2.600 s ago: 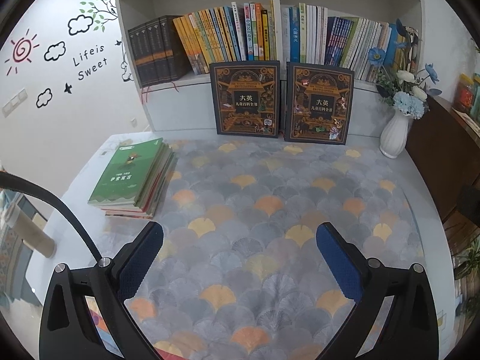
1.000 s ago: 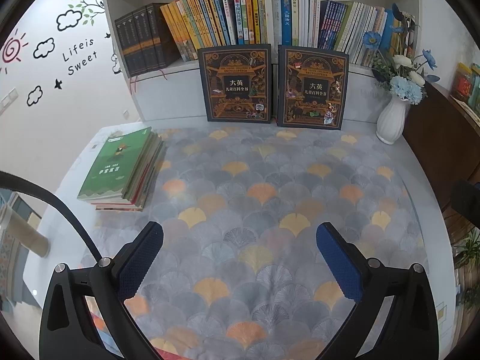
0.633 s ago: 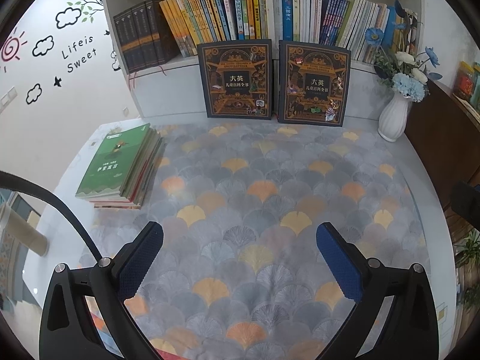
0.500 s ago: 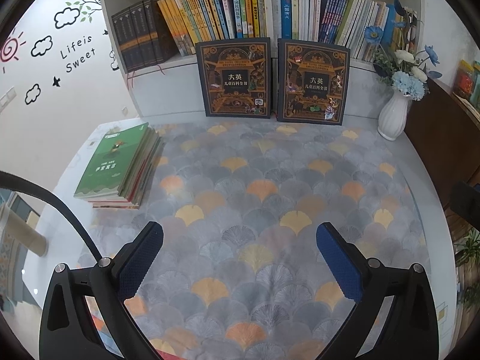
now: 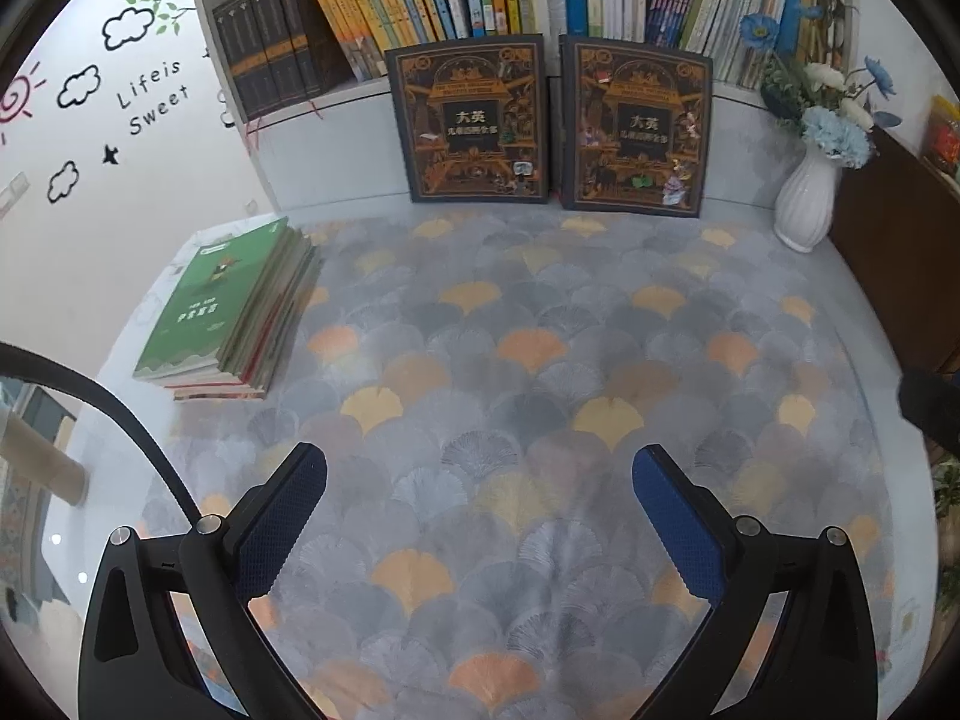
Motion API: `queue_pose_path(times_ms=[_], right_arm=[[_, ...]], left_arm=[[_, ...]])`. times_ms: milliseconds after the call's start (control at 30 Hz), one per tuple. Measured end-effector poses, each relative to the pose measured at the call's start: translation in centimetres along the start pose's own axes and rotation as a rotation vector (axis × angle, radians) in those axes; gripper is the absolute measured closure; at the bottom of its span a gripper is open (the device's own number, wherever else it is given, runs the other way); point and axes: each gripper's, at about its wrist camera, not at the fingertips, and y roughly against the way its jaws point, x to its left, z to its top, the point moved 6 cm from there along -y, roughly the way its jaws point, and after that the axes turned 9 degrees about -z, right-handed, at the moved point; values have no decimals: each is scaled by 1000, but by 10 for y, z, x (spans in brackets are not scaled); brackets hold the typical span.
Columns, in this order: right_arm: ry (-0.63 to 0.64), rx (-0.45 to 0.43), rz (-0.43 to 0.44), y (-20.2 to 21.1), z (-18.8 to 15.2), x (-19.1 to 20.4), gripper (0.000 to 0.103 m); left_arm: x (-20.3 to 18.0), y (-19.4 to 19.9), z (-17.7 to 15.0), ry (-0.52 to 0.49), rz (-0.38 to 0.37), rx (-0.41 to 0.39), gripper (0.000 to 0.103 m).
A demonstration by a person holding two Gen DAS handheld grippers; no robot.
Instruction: Organize books
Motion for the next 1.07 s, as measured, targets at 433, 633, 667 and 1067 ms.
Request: queue_pose_path(times_ms=[433, 633, 667, 1067], right_arm=[[13, 47, -7, -22, -7, 3, 5], [26, 44, -2, -24, -7, 9, 5], [25, 48, 7, -24, -8, 11, 5], [24, 101, 0, -33, -22, 48, 5]], left_arm=[[6, -32, -11, -3, 22, 64, 1], [10, -21, 0, -10, 31, 21, 1], [10, -19, 2, -20, 36, 22, 1], [53, -21, -5, -66, 97, 36, 1]])
